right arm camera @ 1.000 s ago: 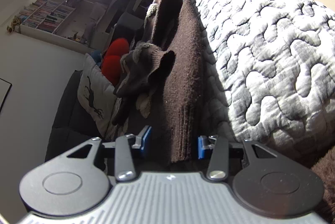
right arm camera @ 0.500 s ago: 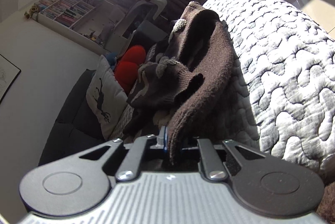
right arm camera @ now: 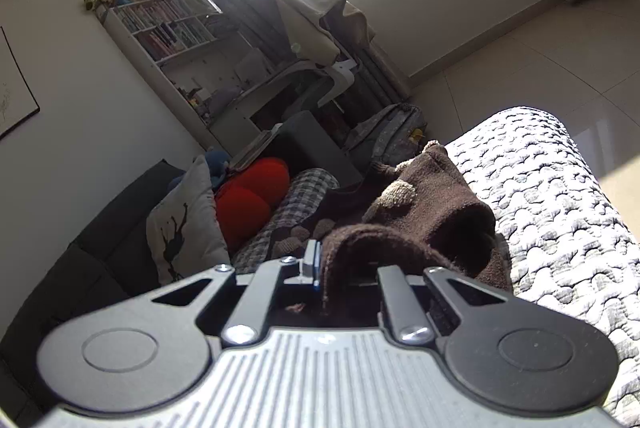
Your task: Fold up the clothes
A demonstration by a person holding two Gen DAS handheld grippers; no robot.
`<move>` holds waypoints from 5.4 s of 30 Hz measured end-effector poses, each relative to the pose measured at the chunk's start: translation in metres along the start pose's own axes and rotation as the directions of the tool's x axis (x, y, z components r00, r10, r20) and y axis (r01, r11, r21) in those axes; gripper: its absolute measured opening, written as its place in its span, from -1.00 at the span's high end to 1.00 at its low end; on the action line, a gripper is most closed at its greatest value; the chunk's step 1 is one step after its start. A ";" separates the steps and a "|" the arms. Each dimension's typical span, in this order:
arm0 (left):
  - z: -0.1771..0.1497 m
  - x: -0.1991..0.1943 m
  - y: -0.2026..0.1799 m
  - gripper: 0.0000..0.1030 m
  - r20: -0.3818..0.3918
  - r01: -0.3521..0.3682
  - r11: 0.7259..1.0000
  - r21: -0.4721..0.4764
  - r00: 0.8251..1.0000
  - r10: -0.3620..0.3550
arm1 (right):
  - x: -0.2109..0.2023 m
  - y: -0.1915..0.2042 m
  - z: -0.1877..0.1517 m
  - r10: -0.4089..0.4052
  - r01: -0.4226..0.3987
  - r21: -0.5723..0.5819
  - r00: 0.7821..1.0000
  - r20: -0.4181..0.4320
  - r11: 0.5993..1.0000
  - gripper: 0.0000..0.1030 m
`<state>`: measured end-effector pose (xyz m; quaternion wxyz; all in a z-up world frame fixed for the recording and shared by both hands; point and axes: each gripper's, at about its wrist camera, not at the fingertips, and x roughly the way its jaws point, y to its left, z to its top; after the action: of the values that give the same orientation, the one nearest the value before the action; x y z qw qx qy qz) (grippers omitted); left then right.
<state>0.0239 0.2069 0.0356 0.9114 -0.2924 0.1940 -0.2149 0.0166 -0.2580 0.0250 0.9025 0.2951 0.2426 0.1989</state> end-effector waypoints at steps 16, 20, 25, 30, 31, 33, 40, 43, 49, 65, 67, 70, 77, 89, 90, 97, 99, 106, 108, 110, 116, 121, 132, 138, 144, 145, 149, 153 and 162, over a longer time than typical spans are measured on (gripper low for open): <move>0.058 0.145 0.057 0.82 -0.030 -0.117 0.993 0.014 0.993 0.117 | 0.131 -0.026 0.073 -0.074 0.075 -0.023 0.996 0.045 0.997 0.80; 0.060 0.177 0.076 0.82 -0.050 -0.159 0.987 -0.006 0.986 0.159 | 0.163 -0.037 0.082 -0.100 0.100 0.001 0.995 0.028 0.995 0.80; 0.058 0.209 0.096 0.82 -0.079 -0.214 0.977 -0.010 0.974 0.213 | 0.201 -0.055 0.086 -0.141 0.142 0.036 0.990 -0.008 0.989 0.80; 0.052 0.233 0.106 0.82 -0.109 -0.260 0.964 0.048 0.958 0.264 | 0.236 -0.069 0.079 -0.214 0.215 0.002 0.975 -0.052 0.977 0.81; 0.050 0.237 0.107 0.80 -0.117 -0.266 0.962 0.056 0.956 0.270 | 0.242 -0.072 0.077 -0.229 0.229 -0.004 0.972 -0.059 0.973 0.81; 0.047 0.241 0.112 0.76 -0.138 -0.272 0.961 0.051 0.951 0.277 | 0.247 -0.076 0.074 -0.239 0.239 -0.004 0.969 -0.062 0.971 0.81; 0.052 0.229 0.106 -0.24 -0.084 -0.281 0.958 0.063 0.955 0.286 | 0.248 -0.071 0.070 -0.240 0.238 -0.037 0.970 -0.039 0.971 0.45; 0.055 0.215 0.097 -0.57 -0.020 -0.306 0.949 0.076 0.951 0.309 | 0.237 -0.066 0.073 -0.236 0.237 -0.028 0.971 0.027 0.971 -0.32; 0.055 0.191 0.066 -0.57 0.033 -0.351 0.922 0.162 0.936 0.350 | 0.211 -0.058 0.076 -0.313 0.322 -0.063 0.942 0.117 0.945 -0.43; -0.068 0.192 -0.010 -0.54 0.055 -0.417 0.860 0.295 0.906 0.420 | 0.227 0.063 -0.049 -0.367 0.393 -0.533 0.916 0.160 0.749 -0.29; -0.068 0.188 -0.001 -0.51 0.056 -0.400 0.878 0.264 0.915 0.400 | 0.227 0.055 -0.057 -0.370 0.396 -0.532 0.915 0.162 0.748 -0.32; -0.062 0.188 0.005 -0.37 0.037 -0.422 0.865 0.271 0.903 0.429 | 0.226 0.046 -0.055 -0.368 0.383 -0.509 0.920 0.134 0.771 -0.33; -0.044 0.180 0.028 -0.30 -0.003 -0.431 0.857 0.283 0.893 0.450 | 0.214 0.033 -0.041 -0.387 0.388 -0.441 0.917 0.095 0.810 -0.32; -0.028 0.156 0.050 -0.36 0.023 -0.504 0.808 0.306 0.852 0.523 | 0.183 0.001 -0.025 -0.459 0.464 -0.391 0.881 0.113 0.795 -0.28; -0.026 0.156 0.053 -0.43 0.038 -0.561 0.769 0.306 0.815 0.578 | 0.181 -0.002 -0.024 -0.467 0.473 -0.388 0.877 0.117 0.791 -0.28; -0.007 0.140 0.102 -0.54 -0.062 -0.496 0.860 0.121 0.861 0.505 | 0.173 -0.022 -0.014 -0.531 0.540 -0.369 0.837 0.136 0.756 -0.50; 0.000 0.144 0.104 -0.49 -0.092 -0.462 0.877 0.128 0.875 0.475 | 0.171 -0.034 -0.006 -0.527 0.534 -0.322 0.842 0.115 0.782 -0.50; 0.018 0.151 0.139 0.14 -0.190 -0.255 0.962 -0.095 0.953 0.234 | 0.181 -0.068 0.023 -0.392 0.381 -0.164 0.919 -0.044 0.910 -0.30; 0.018 0.154 0.152 0.14 -0.225 -0.215 0.964 -0.155 0.958 0.177 | 0.184 -0.081 0.029 -0.323 0.316 -0.086 0.942 -0.094 0.945 -0.16; 0.017 0.153 0.169 0.12 -0.236 -0.170 0.949 -0.267 0.966 0.107 | 0.186 -0.093 0.034 -0.258 0.258 -0.024 0.957 -0.128 0.966 -0.08; 0.010 0.151 0.196 0.23 -0.228 -0.063 0.843 -0.534 0.971 -0.072 | 0.194 -0.121 0.045 -0.093 0.121 0.150 0.979 -0.181 0.981 -0.05; -0.004 0.151 0.185 0.51 -0.193 -0.031 0.825 -0.564 0.977 -0.095 | 0.201 -0.119 0.043 -0.038 0.078 0.193 0.978 -0.203 0.978 0.26; 0.016 0.088 0.153 0.61 -0.063 0.035 0.853 -0.522 0.995 -0.079 | 0.193 -0.079 0.049 0.053 -0.020 0.249 0.990 -0.128 0.968 0.42; 0.039 0.008 0.167 0.61 -0.006 -0.021 0.868 -0.496 1.000 0.021 | 0.215 -0.022 0.050 0.105 -0.072 0.185 0.979 -0.172 0.980 0.48; 0.063 -0.098 0.179 0.61 0.064 -0.096 0.886 -0.454 0.988 0.140 | 0.256 0.047 0.022 0.210 -0.175 0.156 0.945 -0.251 0.972 0.49; 0.067 -0.120 0.183 0.61 0.079 -0.115 0.885 -0.450 0.983 0.168 | 0.263 0.058 0.016 0.225 -0.189 0.153 0.937 -0.266 0.970 0.49; 0.072 -0.202 0.197 0.61 0.124 -0.183 0.871 -0.457 0.956 0.266 | 0.302 0.115 -0.019 0.303 -0.266 0.151 0.891 -0.339 0.952 0.49; 0.071 -0.282 0.207 0.61 0.161 -0.243 0.845 -0.477 0.921 0.356 | 0.334 0.170 -0.056 0.357 -0.325 0.149 0.839 -0.411 0.934 0.49; 0.029 -0.388 0.243 0.60 0.151 -0.333 0.751 -0.571 0.856 0.495 | 0.370 0.254 -0.143 0.406 -0.409 0.126 0.730 -0.550 0.904 0.50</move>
<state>-0.2173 0.5950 -0.0034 0.8389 -0.5073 0.1686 0.1018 0.1797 0.1796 -0.0346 0.7247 0.2671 0.4270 0.4704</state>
